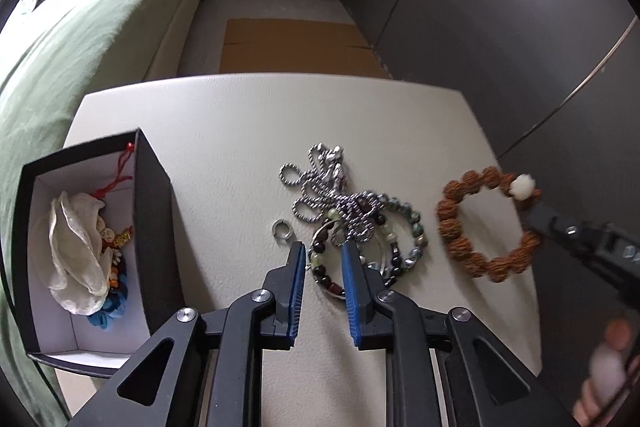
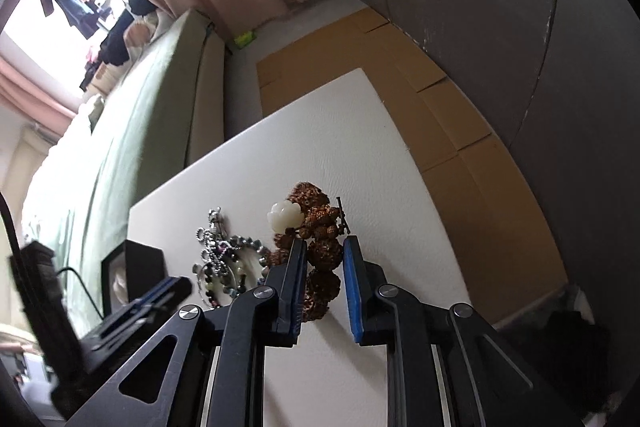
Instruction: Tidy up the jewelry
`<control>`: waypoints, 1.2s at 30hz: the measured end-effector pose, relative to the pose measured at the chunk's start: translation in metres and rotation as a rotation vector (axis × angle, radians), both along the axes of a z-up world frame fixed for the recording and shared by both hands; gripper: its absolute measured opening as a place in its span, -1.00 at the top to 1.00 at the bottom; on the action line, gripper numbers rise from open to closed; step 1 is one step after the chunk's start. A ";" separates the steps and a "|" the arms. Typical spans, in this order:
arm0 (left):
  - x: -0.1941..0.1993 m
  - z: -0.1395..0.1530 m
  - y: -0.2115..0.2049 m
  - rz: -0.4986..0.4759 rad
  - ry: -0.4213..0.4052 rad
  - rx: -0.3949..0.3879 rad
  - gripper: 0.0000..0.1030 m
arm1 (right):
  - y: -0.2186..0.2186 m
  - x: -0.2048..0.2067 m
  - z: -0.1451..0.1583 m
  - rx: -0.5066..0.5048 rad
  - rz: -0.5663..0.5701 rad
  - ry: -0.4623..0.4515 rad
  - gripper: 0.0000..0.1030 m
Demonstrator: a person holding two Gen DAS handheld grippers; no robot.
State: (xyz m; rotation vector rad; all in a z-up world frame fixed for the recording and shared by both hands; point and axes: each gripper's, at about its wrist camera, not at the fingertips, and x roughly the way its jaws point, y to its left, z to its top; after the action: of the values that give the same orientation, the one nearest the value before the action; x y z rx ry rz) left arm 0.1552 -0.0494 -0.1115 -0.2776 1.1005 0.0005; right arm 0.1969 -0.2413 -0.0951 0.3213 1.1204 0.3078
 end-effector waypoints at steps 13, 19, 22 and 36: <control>0.000 -0.014 0.007 0.043 0.011 0.001 0.95 | 0.001 0.003 0.004 -0.015 0.018 -0.001 0.63; -0.012 0.007 0.020 0.056 -0.049 -0.057 1.00 | 0.004 0.000 0.008 0.002 0.025 -0.013 0.63; -0.020 0.020 0.028 0.061 -0.077 -0.099 1.00 | 0.006 -0.004 0.014 0.038 0.034 -0.029 0.63; -0.023 0.023 0.030 0.039 -0.020 -0.150 0.96 | 0.020 -0.015 0.031 0.092 0.040 -0.073 0.64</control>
State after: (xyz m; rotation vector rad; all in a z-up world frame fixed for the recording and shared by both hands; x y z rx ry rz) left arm 0.1323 -0.0190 -0.0886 -0.4332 1.0771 -0.0503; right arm 0.1815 -0.2213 -0.0638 0.3663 1.0438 0.4039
